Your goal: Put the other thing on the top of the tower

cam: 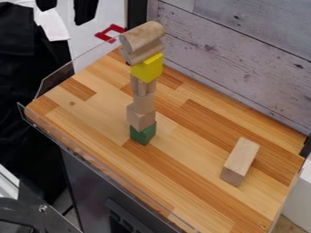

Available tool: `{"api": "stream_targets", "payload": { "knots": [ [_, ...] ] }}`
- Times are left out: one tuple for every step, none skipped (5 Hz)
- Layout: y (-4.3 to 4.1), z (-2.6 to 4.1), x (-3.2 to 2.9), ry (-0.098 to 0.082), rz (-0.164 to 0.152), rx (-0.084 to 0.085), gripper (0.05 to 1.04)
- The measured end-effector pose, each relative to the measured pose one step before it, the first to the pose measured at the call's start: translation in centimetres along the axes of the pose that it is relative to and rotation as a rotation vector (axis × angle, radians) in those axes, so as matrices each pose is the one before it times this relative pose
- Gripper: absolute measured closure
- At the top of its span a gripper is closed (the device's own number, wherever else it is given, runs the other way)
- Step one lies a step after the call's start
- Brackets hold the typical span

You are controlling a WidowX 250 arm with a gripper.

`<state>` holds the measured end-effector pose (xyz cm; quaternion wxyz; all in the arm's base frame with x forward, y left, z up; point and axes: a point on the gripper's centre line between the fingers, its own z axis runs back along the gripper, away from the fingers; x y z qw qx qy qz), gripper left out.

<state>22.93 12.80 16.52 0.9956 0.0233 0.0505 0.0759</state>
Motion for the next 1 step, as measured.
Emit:
{"api": "stream_targets", "payload": {
  "knots": [
    [-0.011,-0.038,-0.025,0.0015,-0.0001,-0.0005,0.083]
  ]
}}
